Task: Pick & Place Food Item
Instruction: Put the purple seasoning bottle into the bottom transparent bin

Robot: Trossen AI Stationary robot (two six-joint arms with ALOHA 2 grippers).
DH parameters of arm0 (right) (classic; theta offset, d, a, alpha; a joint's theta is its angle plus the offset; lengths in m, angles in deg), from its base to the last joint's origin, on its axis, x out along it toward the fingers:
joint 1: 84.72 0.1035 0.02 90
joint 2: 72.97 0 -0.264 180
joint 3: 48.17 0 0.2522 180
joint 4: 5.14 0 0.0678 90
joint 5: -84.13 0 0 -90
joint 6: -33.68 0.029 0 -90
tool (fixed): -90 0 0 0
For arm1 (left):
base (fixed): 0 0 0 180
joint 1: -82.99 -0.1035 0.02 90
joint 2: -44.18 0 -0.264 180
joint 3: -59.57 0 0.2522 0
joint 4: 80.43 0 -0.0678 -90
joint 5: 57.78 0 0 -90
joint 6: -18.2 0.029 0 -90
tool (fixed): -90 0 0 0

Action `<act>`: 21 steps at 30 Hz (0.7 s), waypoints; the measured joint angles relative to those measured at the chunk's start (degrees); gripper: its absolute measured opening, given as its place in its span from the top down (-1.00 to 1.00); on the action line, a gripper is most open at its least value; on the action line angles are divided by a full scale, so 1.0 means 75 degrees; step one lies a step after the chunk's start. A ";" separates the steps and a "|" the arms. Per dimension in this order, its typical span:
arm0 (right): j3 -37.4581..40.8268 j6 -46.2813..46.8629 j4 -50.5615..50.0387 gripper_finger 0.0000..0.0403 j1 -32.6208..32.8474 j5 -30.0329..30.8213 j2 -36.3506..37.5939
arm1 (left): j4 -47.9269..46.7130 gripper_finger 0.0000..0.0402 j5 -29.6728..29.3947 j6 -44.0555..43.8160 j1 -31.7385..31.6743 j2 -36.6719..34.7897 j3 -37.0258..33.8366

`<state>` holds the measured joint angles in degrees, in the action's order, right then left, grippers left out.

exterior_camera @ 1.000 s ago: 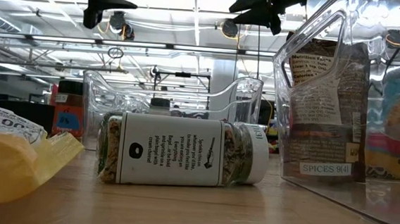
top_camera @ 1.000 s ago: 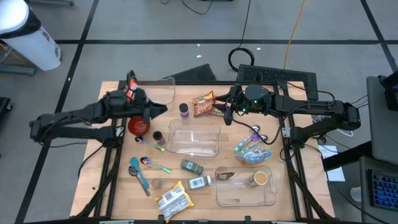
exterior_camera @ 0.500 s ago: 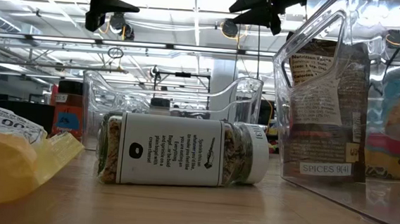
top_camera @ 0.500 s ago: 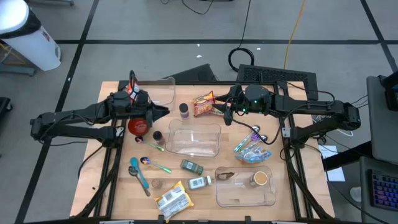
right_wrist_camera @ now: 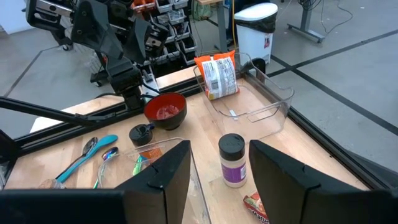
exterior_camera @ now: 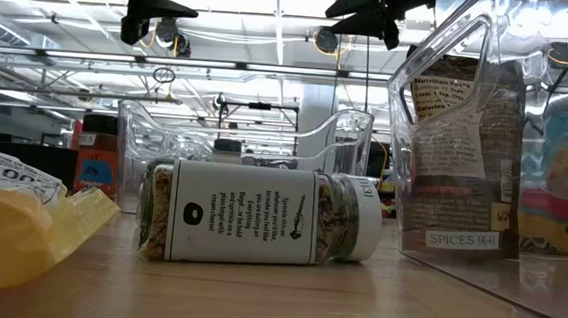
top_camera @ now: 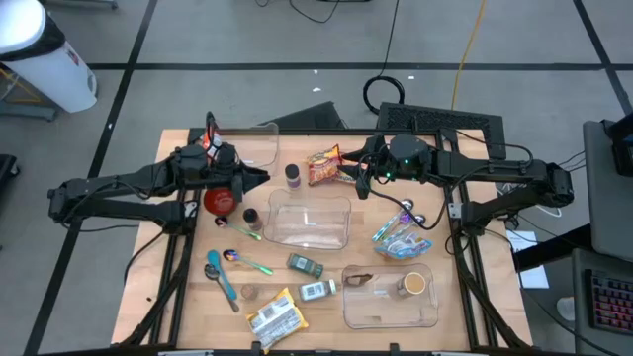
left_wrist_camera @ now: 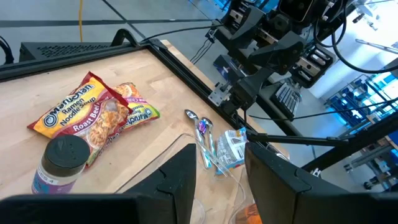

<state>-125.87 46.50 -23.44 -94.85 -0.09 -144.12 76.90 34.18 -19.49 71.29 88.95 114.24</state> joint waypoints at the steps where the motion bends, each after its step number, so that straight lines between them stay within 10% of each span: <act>1: 0.0000 0.0000 0.0000 0.23 0.0000 0.0000 0.0000 | 0.0000 0.29 -0.0003 -0.0001 0.0000 0.0000 -0.0001; 21: 0.0000 -0.0216 0.0000 0.23 -0.0003 0.0041 0.0000 | -0.0003 0.29 0.0000 -0.0009 0.0000 -0.0003 -0.0003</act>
<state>-125.87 44.88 -23.44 -94.87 0.22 -144.12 76.88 34.18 -19.56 71.29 88.93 114.21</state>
